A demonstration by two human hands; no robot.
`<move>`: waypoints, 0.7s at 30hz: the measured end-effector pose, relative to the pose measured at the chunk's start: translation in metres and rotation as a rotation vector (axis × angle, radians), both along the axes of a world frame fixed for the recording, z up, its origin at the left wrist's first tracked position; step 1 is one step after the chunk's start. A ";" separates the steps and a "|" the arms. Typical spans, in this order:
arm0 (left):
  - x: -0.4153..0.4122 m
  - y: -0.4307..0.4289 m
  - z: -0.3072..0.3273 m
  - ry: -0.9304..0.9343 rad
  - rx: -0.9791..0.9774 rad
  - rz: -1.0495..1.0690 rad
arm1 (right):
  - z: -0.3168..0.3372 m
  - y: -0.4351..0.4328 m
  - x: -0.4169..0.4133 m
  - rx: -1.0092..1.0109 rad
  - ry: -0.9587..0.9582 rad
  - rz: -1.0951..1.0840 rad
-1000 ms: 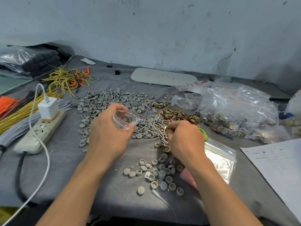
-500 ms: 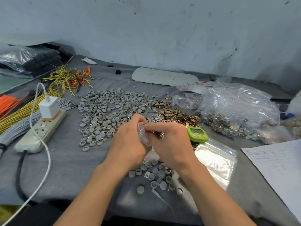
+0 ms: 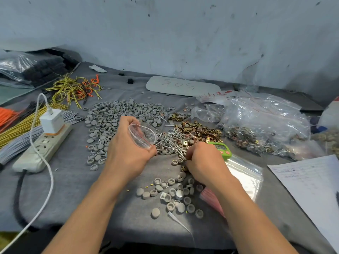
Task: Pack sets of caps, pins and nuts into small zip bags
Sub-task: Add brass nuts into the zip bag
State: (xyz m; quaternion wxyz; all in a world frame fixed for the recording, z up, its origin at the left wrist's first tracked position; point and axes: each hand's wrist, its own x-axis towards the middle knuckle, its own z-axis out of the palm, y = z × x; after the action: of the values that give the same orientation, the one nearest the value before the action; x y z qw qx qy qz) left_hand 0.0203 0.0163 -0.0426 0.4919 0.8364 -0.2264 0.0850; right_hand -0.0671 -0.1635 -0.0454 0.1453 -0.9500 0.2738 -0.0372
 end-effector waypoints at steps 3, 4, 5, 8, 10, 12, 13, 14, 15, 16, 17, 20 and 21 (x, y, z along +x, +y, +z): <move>-0.001 0.001 0.001 -0.036 0.027 0.006 | -0.002 0.006 0.006 -0.026 0.027 -0.013; -0.001 0.001 0.001 -0.054 0.037 0.006 | -0.003 0.008 0.007 -0.037 0.040 -0.018; -0.001 0.001 0.000 -0.076 0.049 0.007 | -0.003 0.010 0.008 -0.053 0.052 -0.023; 0.001 0.001 -0.003 -0.135 0.151 0.024 | -0.001 0.013 0.008 -0.104 0.021 -0.051; 0.002 0.000 -0.005 -0.154 0.236 0.036 | 0.001 0.012 0.007 -0.054 -0.102 -0.062; 0.002 -0.002 -0.008 -0.175 0.287 0.034 | 0.002 0.012 0.005 0.102 -0.300 -0.018; 0.001 -0.004 -0.009 -0.192 0.299 0.029 | 0.004 0.013 0.003 0.189 -0.399 0.024; 0.000 -0.005 -0.010 -0.212 0.307 0.023 | 0.005 0.015 0.001 0.265 -0.484 0.071; -0.001 -0.007 -0.011 -0.234 0.315 0.016 | 0.006 0.017 -0.001 0.327 -0.553 0.119; -0.002 -0.008 -0.012 -0.254 0.323 0.009 | 0.007 0.020 -0.003 0.369 -0.600 0.162; -0.004 -0.010 -0.013 -0.266 0.332 0.002 | 0.007 0.023 -0.004 0.387 -0.628 0.202; -0.009 -0.016 -0.015 -0.248 0.348 -0.047 | 0.007 0.029 -0.006 0.353 -0.634 0.307; -0.011 -0.017 -0.015 -0.242 0.348 -0.065 | 0.007 0.031 -0.006 0.334 -0.627 0.341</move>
State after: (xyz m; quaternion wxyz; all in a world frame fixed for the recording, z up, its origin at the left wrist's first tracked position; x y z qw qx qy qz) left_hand 0.0094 -0.0011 -0.0578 0.3117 0.8847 -0.3219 0.1286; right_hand -0.0734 -0.1322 -0.0381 0.3784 -0.8878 0.0567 -0.2559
